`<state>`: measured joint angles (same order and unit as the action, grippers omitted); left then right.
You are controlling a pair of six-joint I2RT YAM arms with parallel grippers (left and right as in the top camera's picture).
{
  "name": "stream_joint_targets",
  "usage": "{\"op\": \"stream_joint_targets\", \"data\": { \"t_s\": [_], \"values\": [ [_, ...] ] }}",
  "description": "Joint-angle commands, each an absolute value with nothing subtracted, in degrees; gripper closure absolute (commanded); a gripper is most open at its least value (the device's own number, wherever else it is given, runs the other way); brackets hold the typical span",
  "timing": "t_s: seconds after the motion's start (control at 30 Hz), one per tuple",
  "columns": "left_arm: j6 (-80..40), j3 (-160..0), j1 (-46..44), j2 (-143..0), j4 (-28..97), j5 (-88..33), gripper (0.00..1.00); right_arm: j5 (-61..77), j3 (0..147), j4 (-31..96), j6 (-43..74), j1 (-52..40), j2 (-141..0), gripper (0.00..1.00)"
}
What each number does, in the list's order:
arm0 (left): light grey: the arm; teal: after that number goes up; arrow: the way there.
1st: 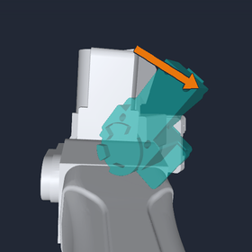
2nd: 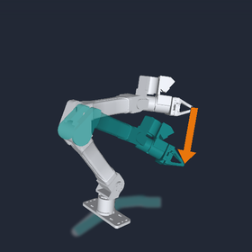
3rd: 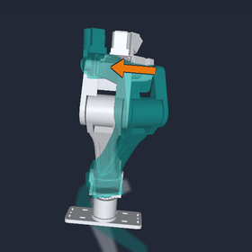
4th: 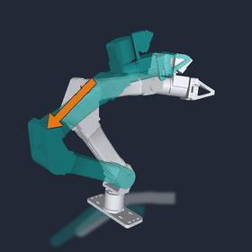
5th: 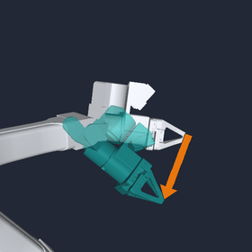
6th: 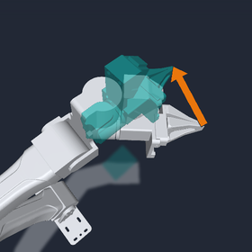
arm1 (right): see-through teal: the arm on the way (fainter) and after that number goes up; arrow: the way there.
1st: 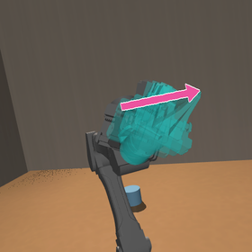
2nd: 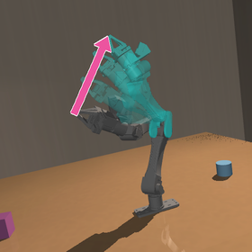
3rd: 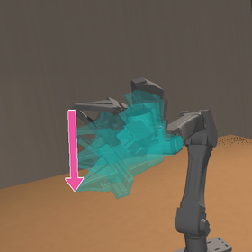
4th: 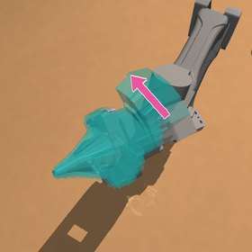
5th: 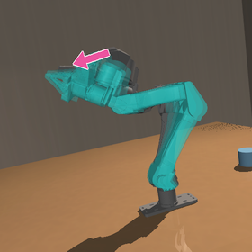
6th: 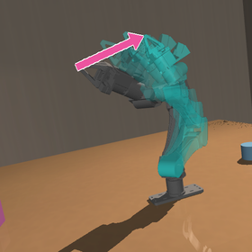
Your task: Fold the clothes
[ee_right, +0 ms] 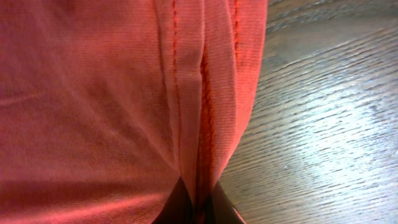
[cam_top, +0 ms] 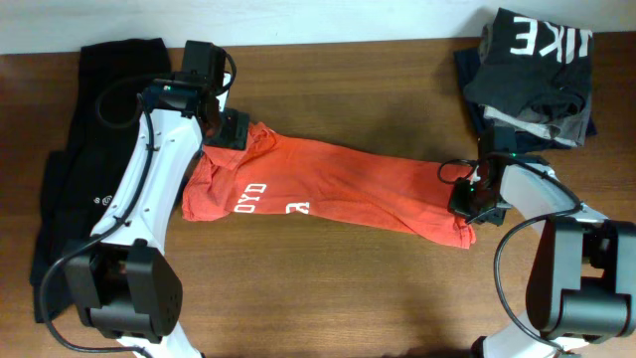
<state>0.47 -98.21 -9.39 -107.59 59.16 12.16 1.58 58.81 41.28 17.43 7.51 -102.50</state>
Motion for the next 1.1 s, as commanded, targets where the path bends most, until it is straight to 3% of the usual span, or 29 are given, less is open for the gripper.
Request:
{"op": "stream_joint_targets", "data": {
  "t_s": [0.0, 0.37, 0.87, 1.07],
  "values": [
    [1.39, -99.33, -9.19, -107.87, 59.29, 11.55, 0.01, -0.03, 59.09, 41.82, 18.87, 10.74, -101.60, 0.96],
    [1.37, -99.33, -9.19, -107.87, 59.33, 11.53, 0.01, 9.32, 72.40, 50.52, 7.60, 23.03, -101.60, 0.96],
    [1.37, -99.33, -9.19, -107.87, 59.66, 11.53, 0.01, 9.80, 79.57, 57.76, 5.98, 13.30, -101.60, 0.96],
    [1.37, -99.33, -9.19, -107.87, 59.66, 11.53, 0.01, 8.51, 79.57, 58.61, 6.31, 14.02, -101.62, 0.96]
  ]
}}
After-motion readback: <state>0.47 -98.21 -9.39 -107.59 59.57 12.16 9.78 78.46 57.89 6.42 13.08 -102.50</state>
